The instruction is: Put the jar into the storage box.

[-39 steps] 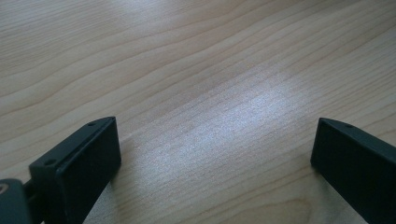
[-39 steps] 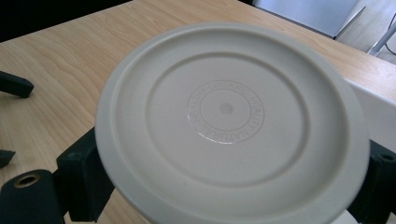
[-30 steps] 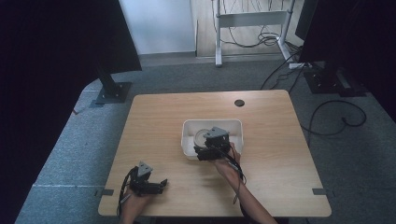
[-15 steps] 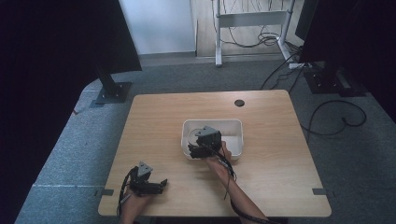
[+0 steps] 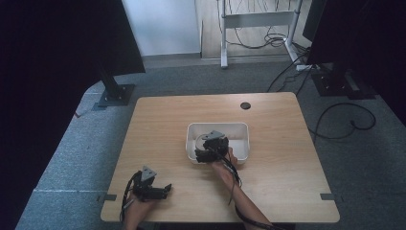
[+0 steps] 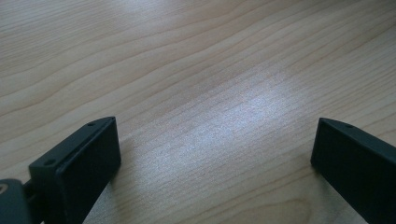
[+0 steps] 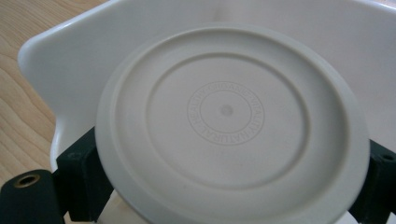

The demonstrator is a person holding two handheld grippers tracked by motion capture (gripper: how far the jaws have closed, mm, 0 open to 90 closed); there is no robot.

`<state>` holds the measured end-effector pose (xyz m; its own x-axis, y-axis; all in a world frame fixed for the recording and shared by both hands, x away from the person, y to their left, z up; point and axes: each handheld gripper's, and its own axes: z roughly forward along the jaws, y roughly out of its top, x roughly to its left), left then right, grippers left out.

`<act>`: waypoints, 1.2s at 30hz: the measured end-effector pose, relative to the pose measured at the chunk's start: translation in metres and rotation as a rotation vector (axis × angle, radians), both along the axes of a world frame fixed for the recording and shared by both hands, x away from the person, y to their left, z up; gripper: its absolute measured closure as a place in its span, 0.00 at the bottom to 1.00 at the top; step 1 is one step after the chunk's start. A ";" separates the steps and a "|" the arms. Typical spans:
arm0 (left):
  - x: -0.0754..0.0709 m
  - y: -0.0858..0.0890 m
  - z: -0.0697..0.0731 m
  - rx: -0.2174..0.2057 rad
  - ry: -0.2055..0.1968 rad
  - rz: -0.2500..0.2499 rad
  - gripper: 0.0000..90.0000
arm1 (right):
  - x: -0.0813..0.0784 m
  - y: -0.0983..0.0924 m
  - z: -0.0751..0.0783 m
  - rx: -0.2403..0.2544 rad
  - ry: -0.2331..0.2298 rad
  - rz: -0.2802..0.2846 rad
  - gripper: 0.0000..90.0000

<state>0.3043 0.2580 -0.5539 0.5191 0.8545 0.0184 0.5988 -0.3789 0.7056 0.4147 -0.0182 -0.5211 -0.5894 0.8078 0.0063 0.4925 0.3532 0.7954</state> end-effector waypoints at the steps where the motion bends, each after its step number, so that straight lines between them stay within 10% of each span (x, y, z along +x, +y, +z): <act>1: 0.000 0.000 0.000 0.001 0.001 0.001 0.02 | 0.001 -0.001 0.000 0.005 0.004 0.001 0.10; 36: 0.000 0.000 0.000 -0.002 -0.002 0.002 0.02 | -0.012 -0.026 0.033 0.005 -0.045 0.143 0.02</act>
